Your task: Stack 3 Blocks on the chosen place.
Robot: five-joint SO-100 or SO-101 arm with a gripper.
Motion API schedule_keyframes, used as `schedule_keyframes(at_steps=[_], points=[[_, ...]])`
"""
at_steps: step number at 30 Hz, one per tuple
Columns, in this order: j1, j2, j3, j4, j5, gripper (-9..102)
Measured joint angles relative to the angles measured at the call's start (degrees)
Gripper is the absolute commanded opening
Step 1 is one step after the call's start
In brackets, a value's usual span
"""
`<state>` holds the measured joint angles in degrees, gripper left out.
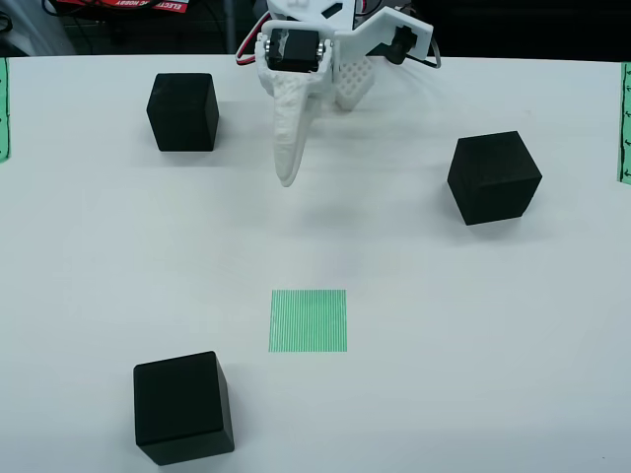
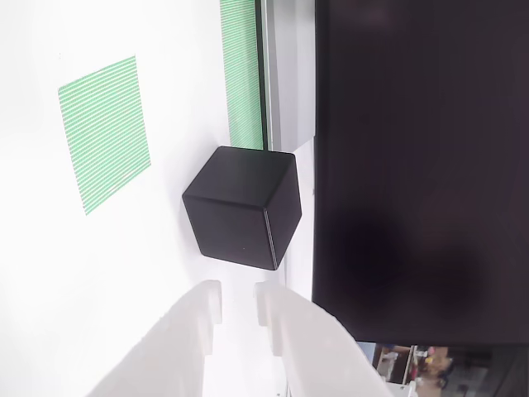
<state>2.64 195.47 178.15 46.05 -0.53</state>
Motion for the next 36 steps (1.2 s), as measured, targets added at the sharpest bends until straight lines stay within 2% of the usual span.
schedule_keyframes(at_steps=[11,17,25,31,33,36], points=[[-1.49,0.26,0.00,0.09,0.00,0],[-10.81,0.62,0.00,0.70,0.00,0],[-17.05,0.26,0.00,-0.79,0.00,4],[-19.25,-13.36,-4.22,-7.38,1.93,4],[-19.95,-19.69,-9.58,-7.29,2.46,4],[-20.04,-28.39,-19.34,-4.66,2.90,12]])
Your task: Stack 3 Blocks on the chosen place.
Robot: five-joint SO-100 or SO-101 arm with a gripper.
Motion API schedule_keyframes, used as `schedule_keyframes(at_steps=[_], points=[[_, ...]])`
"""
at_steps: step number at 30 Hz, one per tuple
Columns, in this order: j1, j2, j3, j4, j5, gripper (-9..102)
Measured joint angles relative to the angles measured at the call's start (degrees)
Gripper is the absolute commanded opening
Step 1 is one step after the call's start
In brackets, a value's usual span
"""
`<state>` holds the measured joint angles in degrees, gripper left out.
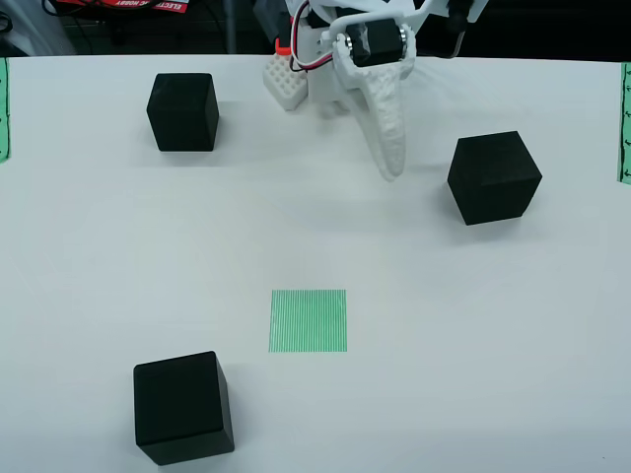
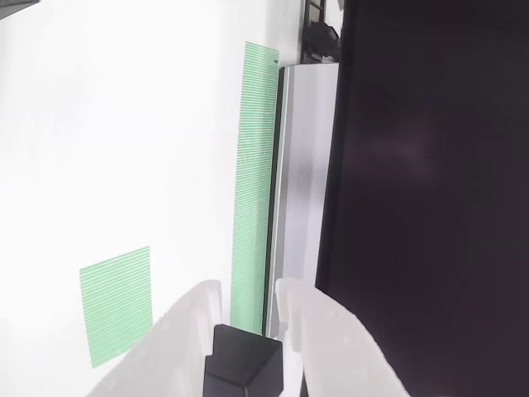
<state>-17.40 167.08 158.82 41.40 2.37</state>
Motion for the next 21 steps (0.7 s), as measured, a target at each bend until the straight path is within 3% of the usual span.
schedule_keyframes(at_steps=[6,14,21], points=[[-0.35,-11.78,-20.39,10.11,0.00,19],[-4.66,-27.42,-43.42,26.46,0.00,19],[-6.06,-34.72,-50.98,31.82,-3.08,18]])
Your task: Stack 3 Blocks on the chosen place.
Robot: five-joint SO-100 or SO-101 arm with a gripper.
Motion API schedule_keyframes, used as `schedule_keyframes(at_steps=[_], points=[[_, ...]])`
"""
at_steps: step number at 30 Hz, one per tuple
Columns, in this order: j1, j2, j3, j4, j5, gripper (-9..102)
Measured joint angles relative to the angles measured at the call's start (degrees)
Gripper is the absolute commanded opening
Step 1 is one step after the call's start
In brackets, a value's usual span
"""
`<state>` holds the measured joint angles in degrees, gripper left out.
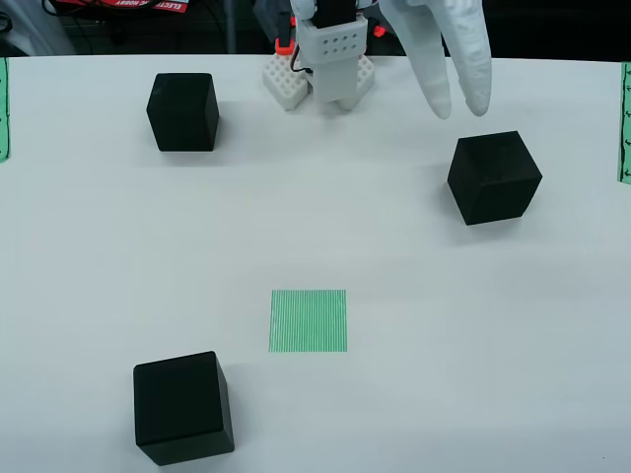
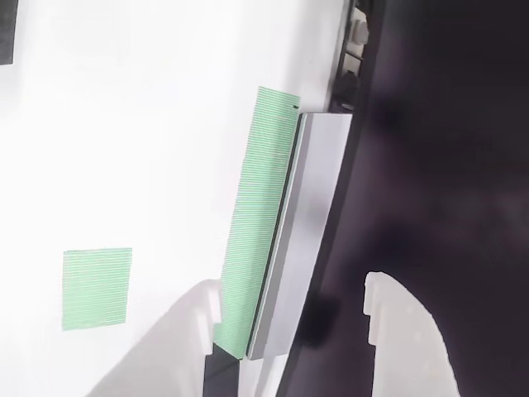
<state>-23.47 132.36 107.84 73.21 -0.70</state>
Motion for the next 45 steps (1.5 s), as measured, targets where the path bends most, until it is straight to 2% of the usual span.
schedule_keyframes(at_steps=[5,11,14,17,23,31,45], points=[[-3.16,-4.57,-3.16,4.22,-16.08,18],[-6.06,-12.04,-5.01,13.54,-33.22,18],[-7.73,-14.68,-5.54,15.73,-39.55,18],[-10.02,-16.79,-6.94,16.44,-42.19,19],[-12.13,-22.15,-7.65,16.44,-49.13,33],[-13.45,-25.75,-6.68,16.44,-59.50,41],[-18.11,-31.11,-2.29,16.26,-63.28,42]])
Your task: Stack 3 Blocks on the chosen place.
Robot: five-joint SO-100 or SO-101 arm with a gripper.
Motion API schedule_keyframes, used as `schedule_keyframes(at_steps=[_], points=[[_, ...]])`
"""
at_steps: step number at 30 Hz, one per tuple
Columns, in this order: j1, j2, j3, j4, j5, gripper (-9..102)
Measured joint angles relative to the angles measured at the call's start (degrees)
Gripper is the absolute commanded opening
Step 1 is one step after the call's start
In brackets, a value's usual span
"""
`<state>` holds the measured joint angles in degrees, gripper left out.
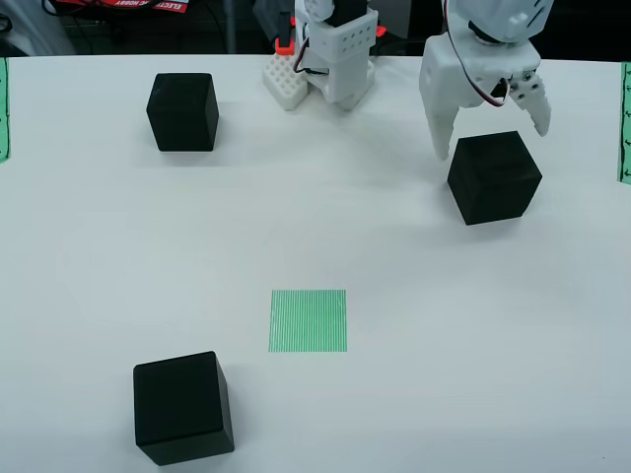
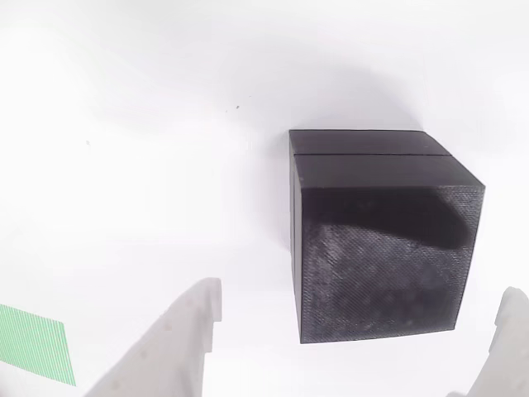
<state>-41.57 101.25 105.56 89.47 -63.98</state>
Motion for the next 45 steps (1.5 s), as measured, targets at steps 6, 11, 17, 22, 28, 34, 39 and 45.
schedule_keyframes(at_steps=[6,11,17,22,28,34,39,45], points=[[-0.53,-3.25,0.53,-1.49,0.00,42],[-0.79,-6.59,0.53,-3.87,0.18,39],[-1.05,-8.61,0.53,-6.86,0.97,31],[-1.05,-8.79,1.32,-9.76,2.81,24],[-0.62,-8.00,3.25,-13.10,7.21,23],[3.96,-4.57,4.31,-15.47,14.15,23],[11.07,-0.53,4.13,-17.05,21.97,23],[18.90,3.87,-1.76,-13.01,28.56,23]])
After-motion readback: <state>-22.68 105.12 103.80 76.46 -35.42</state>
